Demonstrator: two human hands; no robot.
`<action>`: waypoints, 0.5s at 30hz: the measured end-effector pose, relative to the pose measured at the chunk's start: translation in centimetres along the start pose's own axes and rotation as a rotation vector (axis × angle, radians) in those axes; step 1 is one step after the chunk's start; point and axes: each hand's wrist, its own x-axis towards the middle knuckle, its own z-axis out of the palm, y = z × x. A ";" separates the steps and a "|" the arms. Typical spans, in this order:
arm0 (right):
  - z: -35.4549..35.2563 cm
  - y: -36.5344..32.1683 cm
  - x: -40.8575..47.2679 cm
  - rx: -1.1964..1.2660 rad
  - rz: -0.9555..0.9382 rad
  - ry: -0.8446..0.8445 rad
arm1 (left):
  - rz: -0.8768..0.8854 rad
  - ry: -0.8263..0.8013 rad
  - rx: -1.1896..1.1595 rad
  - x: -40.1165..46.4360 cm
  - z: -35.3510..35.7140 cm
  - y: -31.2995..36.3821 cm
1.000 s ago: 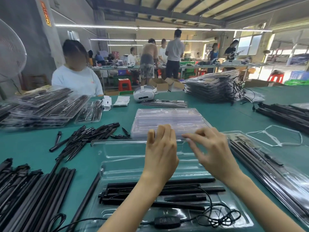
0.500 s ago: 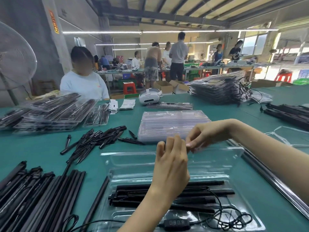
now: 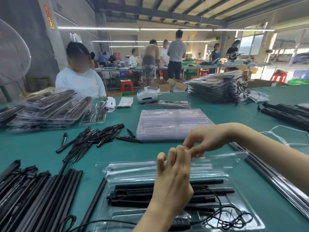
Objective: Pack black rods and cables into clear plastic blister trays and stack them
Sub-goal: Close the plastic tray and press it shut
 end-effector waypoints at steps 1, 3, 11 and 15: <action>0.2 -0.3 -0.2 -0.069 0.000 0.024 | 0.007 0.002 0.001 -0.1 0.0 0.0; 0.6 -0.6 -0.7 -0.181 -0.013 0.095 | 0.018 0.003 0.001 0.1 -0.1 0.0; 1.4 -0.2 -0.4 -0.242 0.092 0.233 | 0.061 0.006 -0.032 1.4 -0.7 -0.2; 1.5 0.3 0.0 -0.210 0.101 0.251 | 0.116 0.029 -0.034 1.9 -0.1 -0.6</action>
